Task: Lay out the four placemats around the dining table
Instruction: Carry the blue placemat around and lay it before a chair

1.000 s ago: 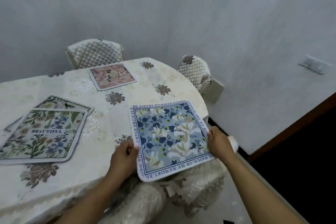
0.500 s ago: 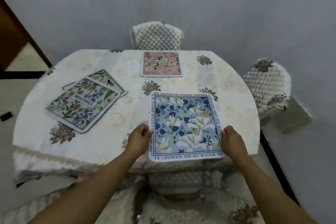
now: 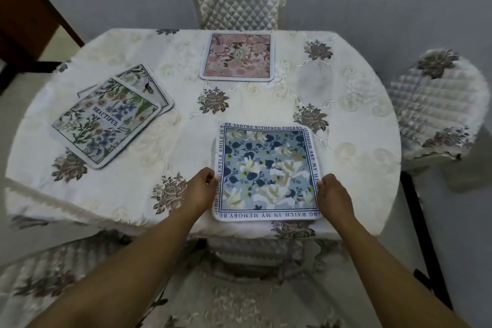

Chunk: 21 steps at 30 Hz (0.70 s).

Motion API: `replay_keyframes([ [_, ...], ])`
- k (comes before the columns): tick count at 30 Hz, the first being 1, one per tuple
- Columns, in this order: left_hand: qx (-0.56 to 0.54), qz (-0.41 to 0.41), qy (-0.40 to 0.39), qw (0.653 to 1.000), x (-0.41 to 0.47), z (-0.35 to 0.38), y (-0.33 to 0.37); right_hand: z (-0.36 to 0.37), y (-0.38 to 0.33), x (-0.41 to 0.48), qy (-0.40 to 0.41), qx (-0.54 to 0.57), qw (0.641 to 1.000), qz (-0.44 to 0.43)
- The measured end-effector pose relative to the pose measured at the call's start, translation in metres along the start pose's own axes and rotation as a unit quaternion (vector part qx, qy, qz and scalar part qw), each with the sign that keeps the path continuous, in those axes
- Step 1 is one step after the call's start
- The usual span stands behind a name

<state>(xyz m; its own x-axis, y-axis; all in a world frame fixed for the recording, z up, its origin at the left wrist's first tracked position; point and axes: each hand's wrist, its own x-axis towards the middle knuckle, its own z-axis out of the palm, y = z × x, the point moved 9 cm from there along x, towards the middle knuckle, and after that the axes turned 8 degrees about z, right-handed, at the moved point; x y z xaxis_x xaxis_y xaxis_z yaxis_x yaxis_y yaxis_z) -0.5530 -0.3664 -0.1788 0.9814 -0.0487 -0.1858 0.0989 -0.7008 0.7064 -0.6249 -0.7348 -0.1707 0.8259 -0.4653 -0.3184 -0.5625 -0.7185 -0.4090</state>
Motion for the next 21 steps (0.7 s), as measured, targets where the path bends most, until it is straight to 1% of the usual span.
replay_keyframes([
  [2,0.016,-0.008,0.002,1.000,0.002,0.002,-0.005,0.008,0.000,0.002,-0.001,0.004,1.000,-0.003],
  [5,0.028,-0.007,-0.003,1.000,0.005,0.006,-0.004,0.017,0.008,0.008,0.008,0.015,1.000,0.018],
  [8,0.028,-0.001,-0.011,1.000,0.007,0.012,-0.001,0.026,0.018,0.009,0.017,0.005,0.999,0.041],
  [12,0.053,0.003,-0.013,0.999,0.013,0.019,-0.003,0.037,0.022,0.009,0.021,-0.015,0.999,0.044],
  [14,0.078,0.000,-0.007,0.997,0.017,0.022,-0.004,0.043,0.022,0.013,0.013,-0.025,0.998,0.055],
  [17,0.114,-0.026,0.018,0.993,0.022,0.020,-0.006,0.045,0.023,0.017,0.007,-0.022,0.997,0.076],
  [21,0.175,-0.019,-0.005,0.984,0.023,0.027,0.003,0.040,0.020,0.014,0.002,-0.009,0.995,0.095],
])
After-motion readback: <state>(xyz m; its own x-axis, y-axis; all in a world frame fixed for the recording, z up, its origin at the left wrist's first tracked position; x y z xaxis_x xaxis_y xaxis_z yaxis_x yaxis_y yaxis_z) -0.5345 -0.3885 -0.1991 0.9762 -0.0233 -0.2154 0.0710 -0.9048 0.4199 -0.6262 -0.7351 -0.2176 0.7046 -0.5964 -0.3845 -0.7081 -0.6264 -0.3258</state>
